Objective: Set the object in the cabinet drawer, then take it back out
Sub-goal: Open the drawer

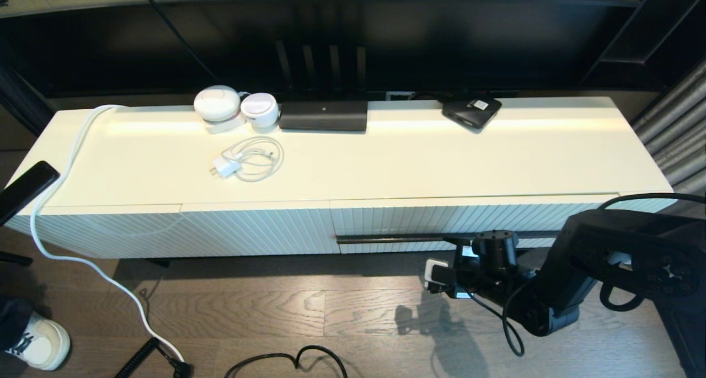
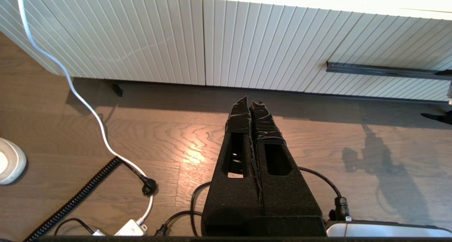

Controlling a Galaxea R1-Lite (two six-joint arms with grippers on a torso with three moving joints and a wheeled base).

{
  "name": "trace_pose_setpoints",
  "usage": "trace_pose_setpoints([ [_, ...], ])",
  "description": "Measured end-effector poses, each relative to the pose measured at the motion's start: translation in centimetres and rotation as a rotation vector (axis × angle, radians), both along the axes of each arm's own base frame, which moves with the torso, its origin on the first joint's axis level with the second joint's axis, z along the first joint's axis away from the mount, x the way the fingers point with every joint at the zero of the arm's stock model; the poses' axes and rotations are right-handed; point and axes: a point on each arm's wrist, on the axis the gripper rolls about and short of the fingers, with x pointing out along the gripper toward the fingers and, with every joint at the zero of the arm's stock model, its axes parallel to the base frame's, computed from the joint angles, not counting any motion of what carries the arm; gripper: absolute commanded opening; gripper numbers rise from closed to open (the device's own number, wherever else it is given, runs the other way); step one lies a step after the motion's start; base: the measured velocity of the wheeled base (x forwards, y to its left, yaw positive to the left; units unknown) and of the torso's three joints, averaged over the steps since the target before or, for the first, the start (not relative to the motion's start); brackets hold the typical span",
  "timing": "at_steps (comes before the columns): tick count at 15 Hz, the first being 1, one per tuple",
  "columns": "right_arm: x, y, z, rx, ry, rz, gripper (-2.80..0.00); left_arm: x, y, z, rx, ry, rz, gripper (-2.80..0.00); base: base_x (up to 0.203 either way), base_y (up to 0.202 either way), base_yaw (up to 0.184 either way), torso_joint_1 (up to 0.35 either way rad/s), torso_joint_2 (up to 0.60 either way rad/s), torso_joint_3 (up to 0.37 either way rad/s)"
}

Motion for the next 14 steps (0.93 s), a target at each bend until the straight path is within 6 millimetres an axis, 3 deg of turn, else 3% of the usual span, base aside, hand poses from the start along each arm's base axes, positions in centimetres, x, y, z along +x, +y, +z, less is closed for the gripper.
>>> trace_pose_setpoints([
  [3,-0.3,-0.1,-0.3,-0.007,0.025,-0.002,0.00,0.0,0.0,0.0,0.000,0.000,0.000,-2.80,0.000,0.000,0.000,0.000,0.00,0.000],
  [14,-0.9,-0.2,2.9,0.017,-0.043,0.002,0.00,0.0,0.0,0.0,0.000,0.000,0.000,-2.80,0.000,0.000,0.000,0.000,0.00,0.000],
])
